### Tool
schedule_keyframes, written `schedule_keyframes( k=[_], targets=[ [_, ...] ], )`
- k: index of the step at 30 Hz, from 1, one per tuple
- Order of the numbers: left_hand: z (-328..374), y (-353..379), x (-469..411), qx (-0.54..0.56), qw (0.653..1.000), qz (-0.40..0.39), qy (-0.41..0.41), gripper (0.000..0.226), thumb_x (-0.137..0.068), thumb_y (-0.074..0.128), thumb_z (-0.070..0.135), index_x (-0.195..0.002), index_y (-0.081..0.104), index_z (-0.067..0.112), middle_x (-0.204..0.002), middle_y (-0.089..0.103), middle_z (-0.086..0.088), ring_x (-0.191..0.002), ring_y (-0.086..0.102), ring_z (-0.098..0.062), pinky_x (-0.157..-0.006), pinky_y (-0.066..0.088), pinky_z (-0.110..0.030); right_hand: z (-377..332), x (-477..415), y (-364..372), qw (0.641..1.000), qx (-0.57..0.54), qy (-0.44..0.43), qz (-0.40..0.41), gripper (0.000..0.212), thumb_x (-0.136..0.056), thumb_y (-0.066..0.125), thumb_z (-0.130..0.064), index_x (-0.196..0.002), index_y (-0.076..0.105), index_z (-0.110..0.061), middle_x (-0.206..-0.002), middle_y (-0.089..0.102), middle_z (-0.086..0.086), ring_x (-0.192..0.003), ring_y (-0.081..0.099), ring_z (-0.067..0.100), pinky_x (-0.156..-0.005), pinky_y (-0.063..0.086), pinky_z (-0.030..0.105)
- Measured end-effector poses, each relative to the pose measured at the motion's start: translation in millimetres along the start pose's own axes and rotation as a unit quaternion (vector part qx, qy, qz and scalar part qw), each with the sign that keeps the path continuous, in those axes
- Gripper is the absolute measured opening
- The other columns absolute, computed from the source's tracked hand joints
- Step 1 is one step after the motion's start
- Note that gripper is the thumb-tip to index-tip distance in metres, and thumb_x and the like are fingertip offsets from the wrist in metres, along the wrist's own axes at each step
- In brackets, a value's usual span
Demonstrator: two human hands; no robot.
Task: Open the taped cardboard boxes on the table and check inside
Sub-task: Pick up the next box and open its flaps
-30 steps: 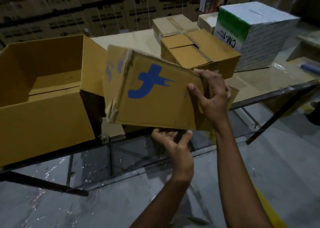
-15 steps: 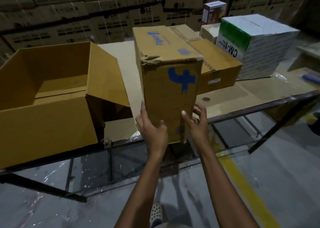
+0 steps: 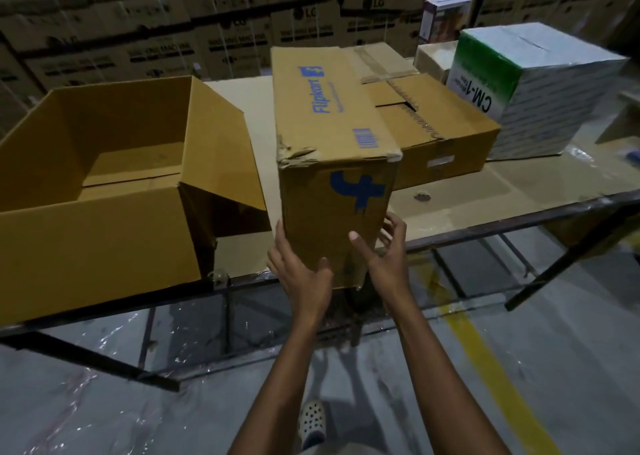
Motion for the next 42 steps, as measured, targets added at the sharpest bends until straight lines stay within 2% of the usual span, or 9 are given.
schedule_keyframes(
  k=[4,9,12,19,23,27,34,38,42],
  targets=[
    [-17,-17,-19,0.051,0.999,-0.009,-0.014,0.096,-0.082,0.076,0.0,-0.157,0.026,0.034,-0.153,0.035,-0.003,-0.139,0.037,-0.022,-0.106,0.041,-0.04,-50,5,9,0.983,0.108,-0.139,0.059,0.091,-0.083,0.082,-0.049,-0.153,0.024,-0.04,-0.165,0.024,-0.001,-0.15,0.028,0.019,-0.115,0.037,0.063],
    [-30,-31,-18,0.221,0.974,-0.038,-0.046,0.067,-0.086,0.069,0.033,-0.143,0.038,0.051,-0.152,0.045,0.016,-0.139,0.047,-0.009,-0.103,0.053,-0.039,-112,29,48,0.838,0.317,-0.43,0.11,0.083,-0.082,0.075,-0.064,-0.149,0.035,-0.035,-0.163,0.018,0.011,-0.154,0.02,0.035,-0.119,0.02,0.061],
    [-26,-31,-10,0.259,0.964,-0.042,-0.046,0.045,-0.103,0.047,0.03,-0.147,0.039,0.028,-0.133,0.053,0.024,-0.115,0.059,0.012,-0.086,0.054,-0.017,-120,40,83,0.8,0.404,-0.432,0.101,0.084,-0.079,0.064,-0.079,-0.152,0.039,-0.045,-0.164,0.013,0.009,-0.155,0.012,0.032,-0.119,0.011,0.068],
    [-46,-28,-19,0.296,0.948,-0.032,-0.112,0.047,-0.096,0.045,0.028,-0.135,0.062,0.008,-0.128,0.07,-0.003,-0.119,0.064,-0.016,-0.088,0.052,-0.025,-97,10,115,0.798,0.485,-0.344,0.096,0.101,-0.072,0.074,-0.071,-0.154,0.02,-0.049,-0.166,0.005,0.008,-0.156,0.001,0.033,-0.107,0.006,0.084],
    [-77,-18,-24,0.403,0.859,0.018,-0.316,0.027,-0.105,0.051,0.029,-0.12,0.069,0.015,-0.114,0.075,0.001,-0.126,0.061,-0.021,-0.085,0.047,-0.028,-96,10,103,0.793,0.473,-0.364,0.12,0.091,-0.077,0.07,-0.065,-0.153,0.021,-0.051,-0.161,0.014,0.002,-0.154,0.009,0.027,-0.108,0.012,0.081],
    [-93,0,-4,0.345,0.796,-0.053,-0.495,0.039,-0.093,0.067,0.049,-0.112,0.066,0.015,-0.114,0.066,-0.008,-0.092,0.062,-0.018,-0.082,0.045,-0.038,-95,13,95,0.79,0.469,-0.379,0.111,0.09,-0.079,0.068,-0.066,-0.153,0.02,-0.051,-0.161,0.015,0.001,-0.153,0.011,0.026,-0.11,0.012,0.08],
    [-107,40,14,0.538,0.661,-0.107,-0.512,0.098,-0.067,0.088,0.055,-0.142,0.052,0.004,-0.136,0.055,-0.034,-0.121,0.055,-0.056,-0.083,0.052,-0.07,-96,0,71,0.808,0.434,-0.384,0.105,0.093,-0.074,0.068,-0.068,-0.151,0.021,-0.045,-0.159,0.018,-0.001,-0.153,0.014,0.025,-0.112,0.013,0.079],
    [-88,43,10,0.484,0.74,-0.099,-0.457,0.111,-0.052,0.092,0.065,-0.142,0.053,0.013,-0.133,0.061,-0.026,-0.123,0.056,-0.052,-0.095,0.038,-0.082,-105,-22,31,0.846,0.372,-0.354,0.144,0.095,-0.069,0.074,-0.066,-0.148,0.028,-0.041,-0.156,0.028,0.0,-0.152,0.022,0.029,-0.113,0.021,0.076],
    [-58,30,1,0.447,0.8,0.042,-0.398,0.106,-0.047,0.1,0.049,-0.131,0.05,0.01,-0.125,0.065,-0.015,-0.106,0.068,-0.035,-0.082,0.058,-0.064,-89,-53,-29,0.909,0.235,-0.272,0.212,0.095,-0.066,0.083,-0.062,-0.144,0.033,-0.037,-0.152,0.038,0.004,-0.142,0.031,0.03,-0.106,0.041,0.066]
  ],
)
Point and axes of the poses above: each hand's wrist, its own x-axis away from the middle knuckle, its own y-axis out of the palm, z = x × y, the point moved 3 cm from there along -x, towards the middle knuckle
